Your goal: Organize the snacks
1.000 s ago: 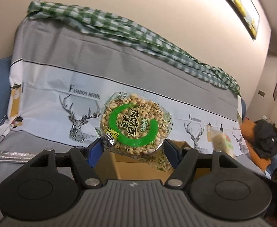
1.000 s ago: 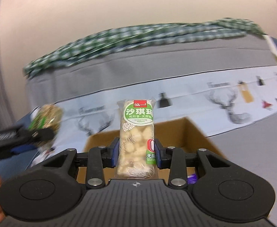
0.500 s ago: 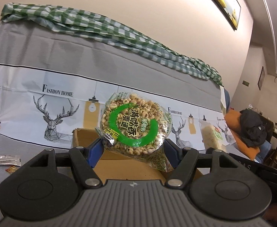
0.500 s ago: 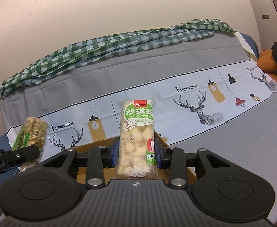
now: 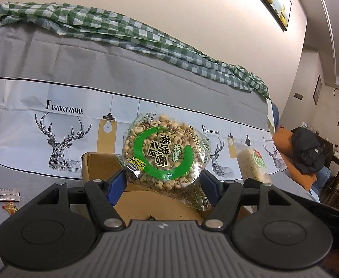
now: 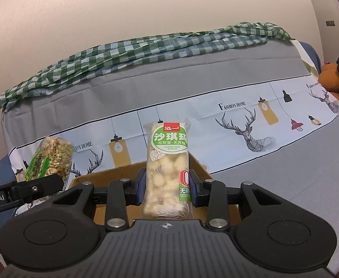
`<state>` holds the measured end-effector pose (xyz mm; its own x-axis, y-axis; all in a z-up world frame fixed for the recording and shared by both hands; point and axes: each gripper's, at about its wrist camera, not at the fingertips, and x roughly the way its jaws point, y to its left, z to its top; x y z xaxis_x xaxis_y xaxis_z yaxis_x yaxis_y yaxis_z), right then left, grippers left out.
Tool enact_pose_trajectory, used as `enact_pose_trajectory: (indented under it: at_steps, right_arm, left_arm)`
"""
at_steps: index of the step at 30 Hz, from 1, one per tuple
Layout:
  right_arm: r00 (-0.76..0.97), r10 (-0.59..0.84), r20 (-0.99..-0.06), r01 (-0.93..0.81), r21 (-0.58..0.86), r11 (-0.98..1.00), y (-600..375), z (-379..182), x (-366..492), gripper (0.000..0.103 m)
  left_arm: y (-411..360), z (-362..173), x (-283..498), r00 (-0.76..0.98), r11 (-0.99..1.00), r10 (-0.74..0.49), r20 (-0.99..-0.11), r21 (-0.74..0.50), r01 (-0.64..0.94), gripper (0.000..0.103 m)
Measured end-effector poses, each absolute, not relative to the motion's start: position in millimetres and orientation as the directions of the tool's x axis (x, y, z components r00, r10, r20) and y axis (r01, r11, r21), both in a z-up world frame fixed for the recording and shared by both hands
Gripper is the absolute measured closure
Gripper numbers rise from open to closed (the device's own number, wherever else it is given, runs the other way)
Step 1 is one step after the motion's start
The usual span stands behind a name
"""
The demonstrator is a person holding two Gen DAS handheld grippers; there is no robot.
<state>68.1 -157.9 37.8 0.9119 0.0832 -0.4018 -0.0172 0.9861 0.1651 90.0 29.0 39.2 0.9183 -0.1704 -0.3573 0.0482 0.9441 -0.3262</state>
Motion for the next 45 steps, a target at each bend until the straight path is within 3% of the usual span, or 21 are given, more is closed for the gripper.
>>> enact_pose_trajectory:
  at_steps: [3,5,6,7,14,17,19,21,23,24,26,28,29,39,45]
  right_arm:
    - [0.909,0.088,-0.409,-0.025,0.157,0.987,-156,37,69,0.063]
    - [0.906,0.082,-0.415,-0.024,0.143,0.989,-153,36,70,0.052]
    - [0.904,0.074,-0.421,-0.019,0.134,0.991,-152,35,70,0.039]
    - [0.904,0.066,-0.422,-0.013,0.129,0.992,-151,35,70,0.037]
    - [0.908,0.045,-0.418,0.01,0.128,0.992,-147,34,71,0.035]
    - [0.905,0.045,-0.422,0.013,0.133,0.991,-142,33,73,0.035]
    - [0.905,0.047,-0.423,0.009,0.13,0.991,-135,33,72,0.035]
    - [0.905,0.054,-0.423,0.002,0.13,0.991,-128,33,72,0.035]
    - [0.902,0.072,-0.425,-0.012,0.141,0.99,-119,33,71,0.038]
    - [0.902,0.083,-0.424,-0.021,0.148,0.989,-115,33,71,0.043]
    - [0.9,0.112,-0.421,-0.046,0.164,0.985,-106,33,69,0.057]
    - [0.894,0.151,-0.423,-0.075,0.192,0.979,-98,33,69,0.079]
    - [0.888,0.177,-0.424,-0.093,0.212,0.973,-94,33,69,0.081]
    - [0.81,0.391,-0.438,-0.284,0.29,0.914,-32,29,62,0.083]
    - [0.605,0.562,-0.564,-0.479,0.305,0.823,27,25,84,0.082]
  left_arm:
    - [29,39,94,0.911,0.938,-0.189,-0.367,-0.341,0.057,0.027]
    - [28,38,99,0.898,0.931,-0.216,-0.385,-0.357,0.07,0.02]
    - [27,38,99,0.896,0.933,-0.215,-0.387,-0.352,0.072,0.017]
    - [25,39,98,0.901,0.94,-0.203,-0.384,-0.334,0.07,0.017]
    - [30,37,89,0.92,0.951,-0.179,-0.35,-0.301,0.07,0.016]
    - [40,38,85,0.911,0.952,-0.192,-0.365,-0.295,0.082,0.032]
    - [52,37,82,0.901,0.944,-0.208,-0.38,-0.321,0.083,0.056]
    - [65,37,80,0.895,0.938,-0.213,-0.393,-0.34,0.074,0.071]
    - [79,36,76,0.889,0.936,-0.214,-0.405,-0.346,0.068,0.08]
    - [85,36,75,0.888,0.939,-0.209,-0.409,-0.338,0.066,0.085]
    - [99,35,72,0.887,0.95,-0.191,-0.42,-0.308,0.059,0.085]
    - [115,32,72,0.884,0.956,-0.161,-0.438,-0.291,0.03,0.085]
    - [124,29,73,0.881,0.956,-0.141,-0.452,-0.292,0.004,0.085]
    - [225,-5,91,0.819,0.9,0.058,-0.57,-0.325,-0.29,0.085]
    - [274,-25,89,0.768,0.827,0.107,-0.632,-0.372,-0.422,0.085]
